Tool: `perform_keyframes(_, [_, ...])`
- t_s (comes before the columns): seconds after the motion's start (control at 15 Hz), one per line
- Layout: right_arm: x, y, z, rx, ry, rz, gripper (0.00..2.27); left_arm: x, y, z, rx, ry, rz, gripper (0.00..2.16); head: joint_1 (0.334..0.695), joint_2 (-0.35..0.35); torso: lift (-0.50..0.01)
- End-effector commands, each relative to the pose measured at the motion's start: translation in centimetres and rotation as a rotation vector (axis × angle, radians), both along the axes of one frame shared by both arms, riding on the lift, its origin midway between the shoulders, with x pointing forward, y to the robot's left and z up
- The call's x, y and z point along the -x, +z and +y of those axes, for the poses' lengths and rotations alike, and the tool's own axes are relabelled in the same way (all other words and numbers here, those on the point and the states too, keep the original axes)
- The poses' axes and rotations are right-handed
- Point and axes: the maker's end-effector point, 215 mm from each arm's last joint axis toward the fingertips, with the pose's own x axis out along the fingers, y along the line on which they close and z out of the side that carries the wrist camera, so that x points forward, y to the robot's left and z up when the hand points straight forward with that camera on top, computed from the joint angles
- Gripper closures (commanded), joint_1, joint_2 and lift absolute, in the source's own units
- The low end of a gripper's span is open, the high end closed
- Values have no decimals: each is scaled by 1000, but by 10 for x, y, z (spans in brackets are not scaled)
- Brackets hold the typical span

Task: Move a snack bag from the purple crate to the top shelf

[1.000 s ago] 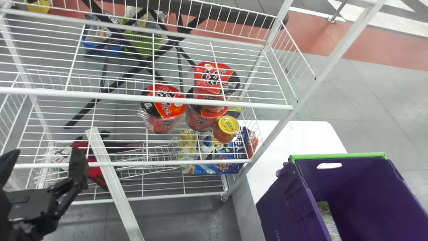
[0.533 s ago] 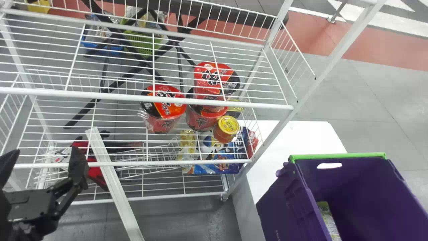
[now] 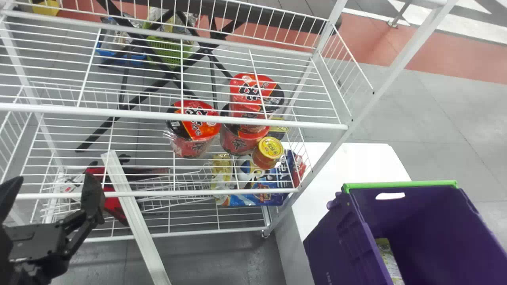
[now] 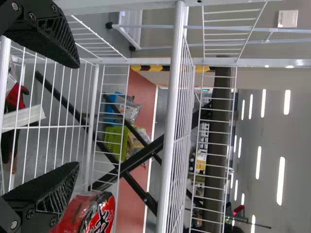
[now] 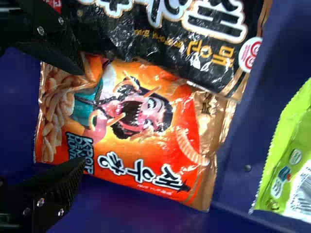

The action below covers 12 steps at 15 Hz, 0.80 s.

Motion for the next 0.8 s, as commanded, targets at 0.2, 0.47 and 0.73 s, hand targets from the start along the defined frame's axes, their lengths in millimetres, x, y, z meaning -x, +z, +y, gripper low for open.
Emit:
perform_keyframes(0.2, [2, -1, -1, 7, -1, -11, 289, 1, -1, 0, 2, 1, 2, 103, 695, -350, -457])
perform_keyframes(0.47, [-4, -6, 2, -7, 5, -42, 289, 2, 0, 0, 2, 0, 0, 103, 695, -350, -457])
perform_keyframes(0.73, [5, -17, 13, -20, -16, -51, 289, 2, -2, 0, 5, -13, 4, 103, 695, -350, -457])
